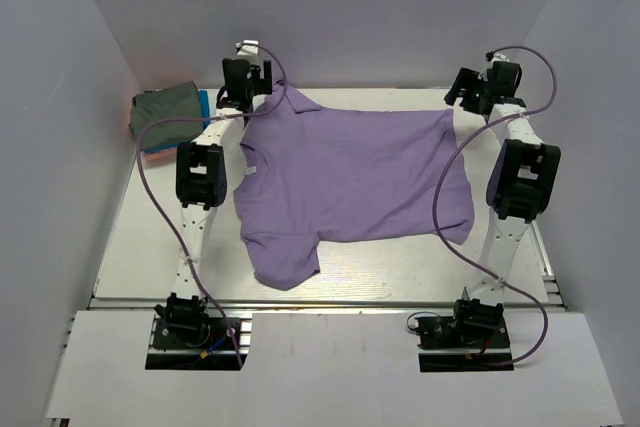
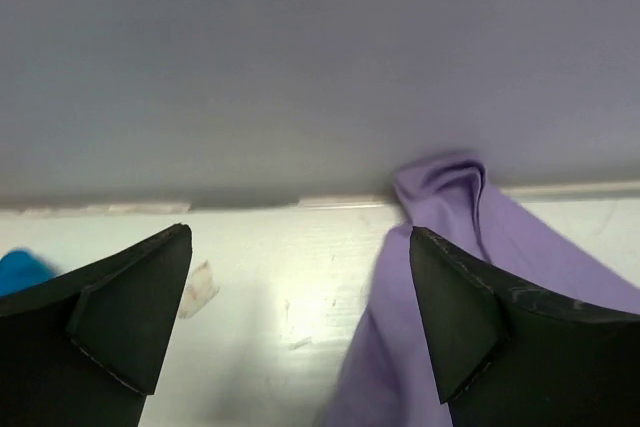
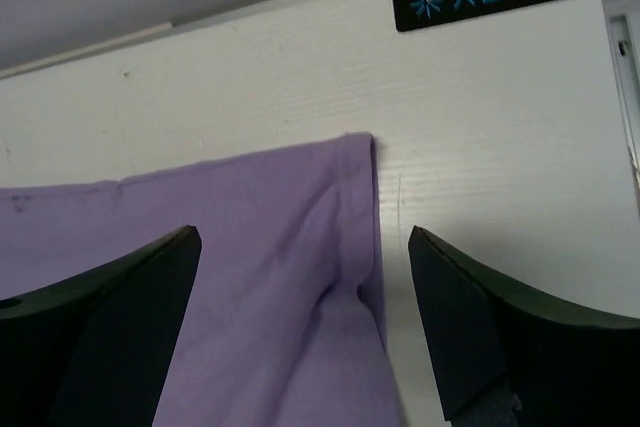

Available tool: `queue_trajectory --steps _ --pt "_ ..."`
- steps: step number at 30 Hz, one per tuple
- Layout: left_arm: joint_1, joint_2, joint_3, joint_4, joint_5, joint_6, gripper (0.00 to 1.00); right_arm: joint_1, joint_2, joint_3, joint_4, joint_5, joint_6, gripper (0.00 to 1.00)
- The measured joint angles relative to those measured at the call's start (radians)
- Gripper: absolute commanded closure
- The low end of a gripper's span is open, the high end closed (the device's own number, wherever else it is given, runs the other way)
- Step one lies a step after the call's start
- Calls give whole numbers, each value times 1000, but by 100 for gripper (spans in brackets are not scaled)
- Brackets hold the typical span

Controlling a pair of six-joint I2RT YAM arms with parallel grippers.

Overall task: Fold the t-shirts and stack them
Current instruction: Flatten out the tshirt

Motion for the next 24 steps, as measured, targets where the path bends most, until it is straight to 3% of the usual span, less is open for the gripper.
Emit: queue_trajectory --steps 5,10,17,21,24 --pt "7 -122 -59 -144 1 -32 0 9 -158 -129 -82 70 32 10" --pt "-6 -404 -200 -354 28 -84 0 8 -447 -374 -134 111 92 10" --pt "-69 -975 -852 -399 153 -207 0 6 -842 -804 -201 165 197 10" --pt "-143 -1218 -1222 -411 239 -290 0 6 -967 -946 -274 188 244 10" --pt "-222 -1353 -1419 -481 266 -349 0 6 -1051 -1036 -301 190 261 10"
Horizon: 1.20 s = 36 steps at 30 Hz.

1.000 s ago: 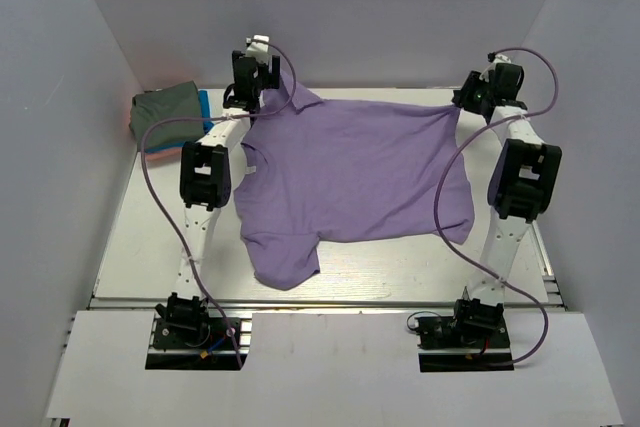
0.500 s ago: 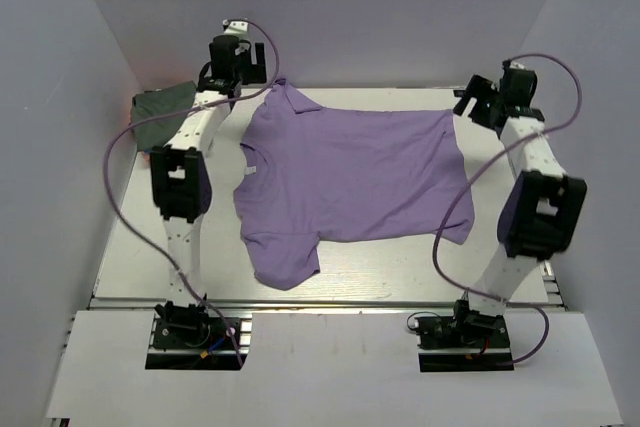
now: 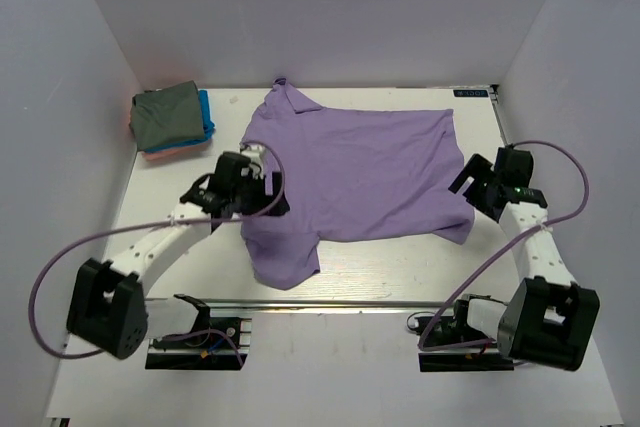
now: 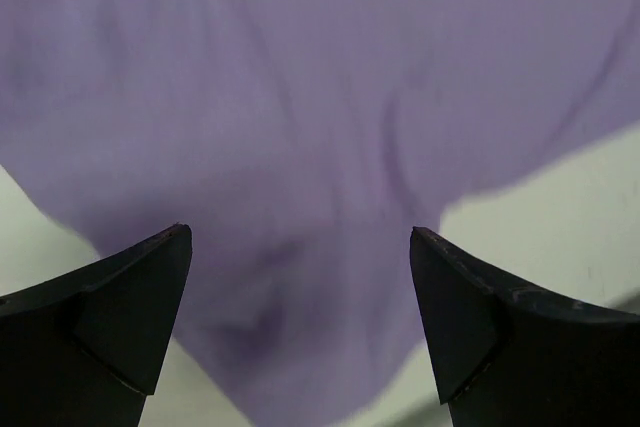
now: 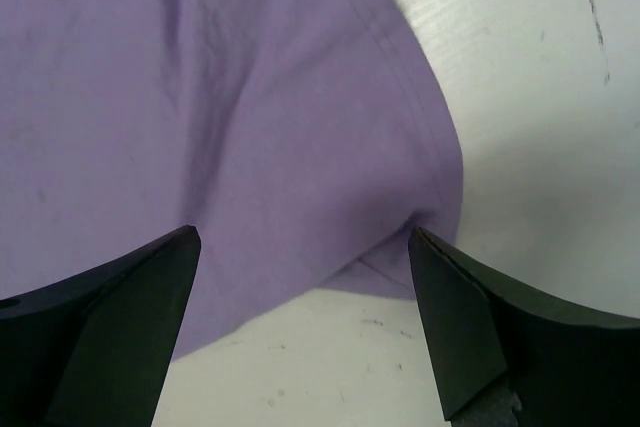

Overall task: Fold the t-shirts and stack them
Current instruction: Grap the side of the flattened tshirt closest away from the robot with both arms

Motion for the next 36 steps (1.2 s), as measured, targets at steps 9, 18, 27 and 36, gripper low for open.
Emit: queue_trajectory --steps 9,18,27,36 --pt "-153 -505 -270 -269 36 -228 5 0 -120 -96 -34 37 26 10" --pt "-221 -385 -385 -382 40 -362 16 -6 -93 -142 -42 63 31 10" --pt "-285 -242 -396 -262 17 -369 52 -11 -53 -142 -43 69 37 13" --pt "-306 -185 -351 -171 6 -322 100 -12 -16 -176 -48 88 72 29"
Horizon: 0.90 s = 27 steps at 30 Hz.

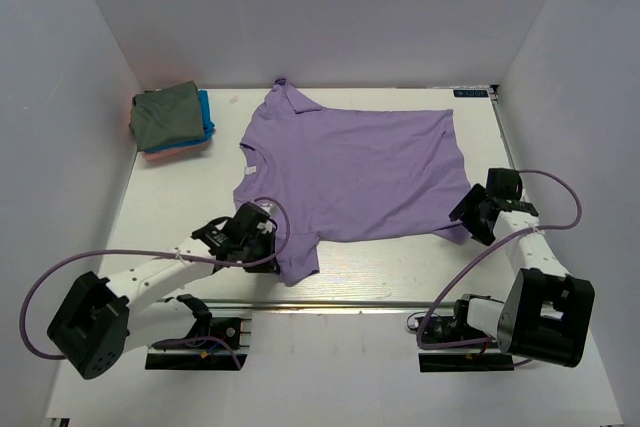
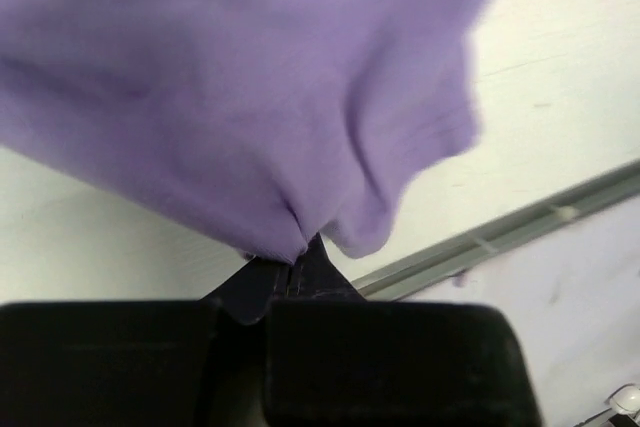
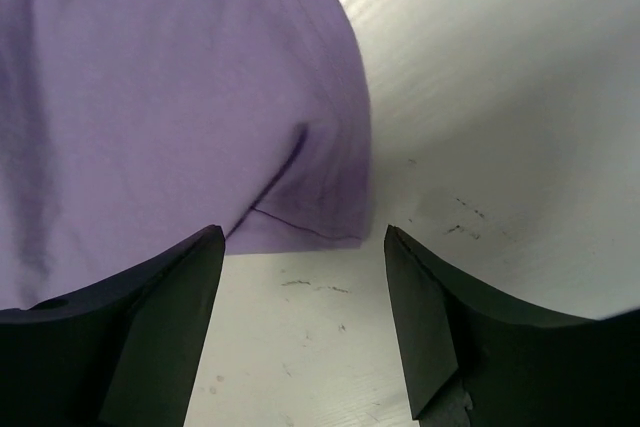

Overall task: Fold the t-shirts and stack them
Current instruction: Grap the side of the flattened tshirt closest away from the robot with both arms

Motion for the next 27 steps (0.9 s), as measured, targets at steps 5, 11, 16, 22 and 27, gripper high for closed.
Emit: queue_trajectory --steps 5,11,16,22,27 --pt "0 -104 41 6 23 37 100 0 6 -34 -12 23 13 29" --pt "0 -143 72 13 72 79 100 -1 33 -65 5 41 40 40" --pt "0 -123 91 -1 111 109 100 -1 66 -76 48 38 58 53" --pt "0 -146 145 -39 136 129 100 -3 89 -85 110 23 66 100" --pt "0 -168 233 -100 126 135 100 -3 10 -89 45 26 66 100"
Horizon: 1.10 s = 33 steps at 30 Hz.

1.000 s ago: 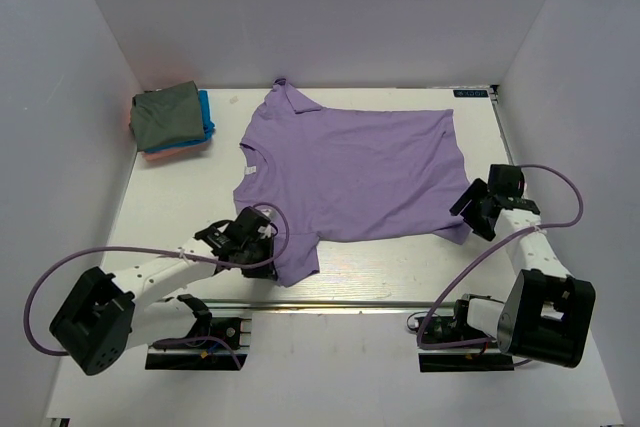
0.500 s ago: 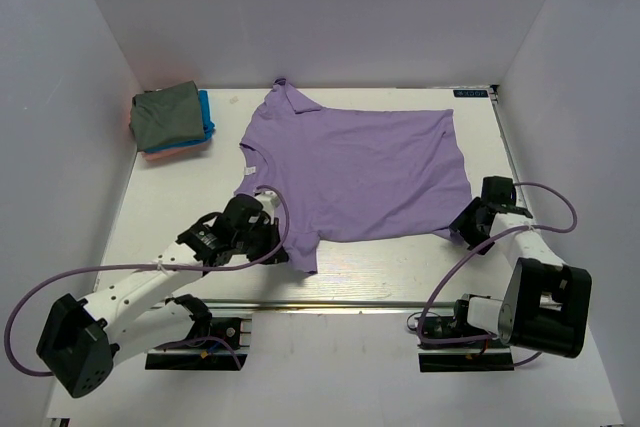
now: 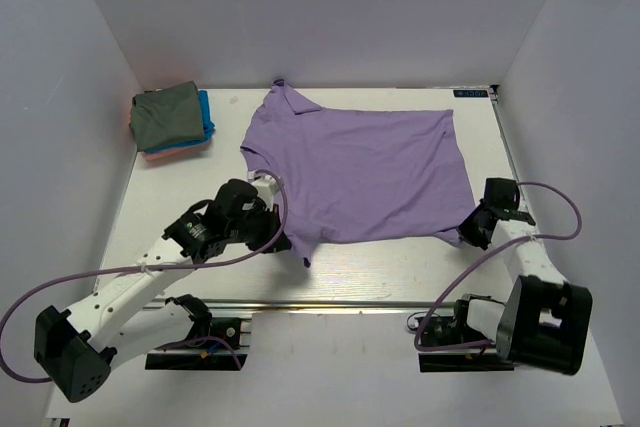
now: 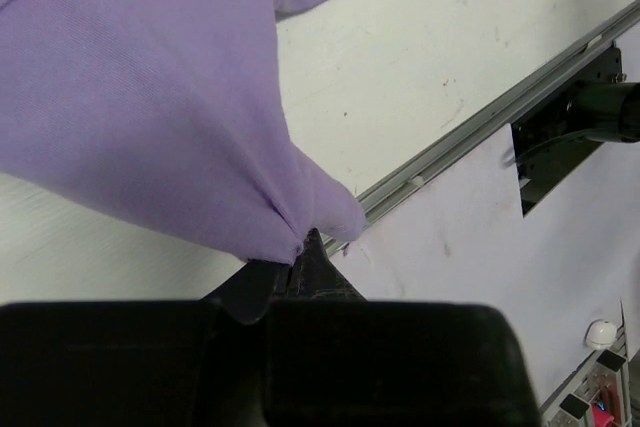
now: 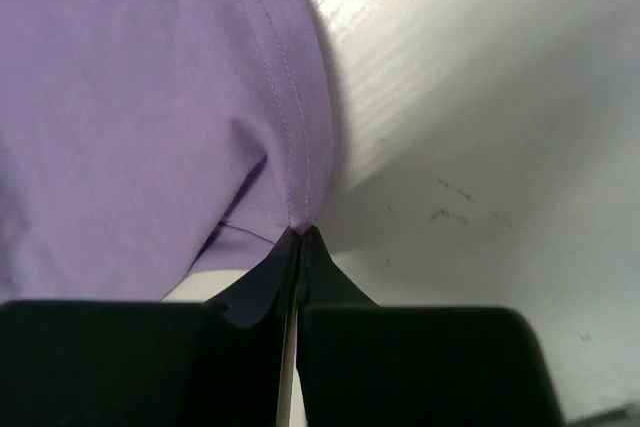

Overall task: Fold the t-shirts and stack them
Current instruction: Grap the side of the flattened tshirt closest away from the robot with both arms, then fold the flattened tshirt in 1/3 of the way

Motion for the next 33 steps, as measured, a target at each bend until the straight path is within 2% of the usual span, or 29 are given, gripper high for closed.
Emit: queue_trajectory --steps 7,14,22,26,33 --pt "7 20 123 -140 -132 -28 100 -2 -183 100 -205 77 -1 100" --pt "14 58 183 -356 -386 -162 100 -24 -187 152 -344 190 4 100" --pt "44 100 199 -518 -555 -245 100 -88 -193 194 -412 251 12 100" --pt "50 53 221 -507 -557 -198 100 -96 -193 195 -417 224 -13 100" --pt "53 54 183 -304 -381 -76 100 -96 -217 195 -380 143 -76 100"
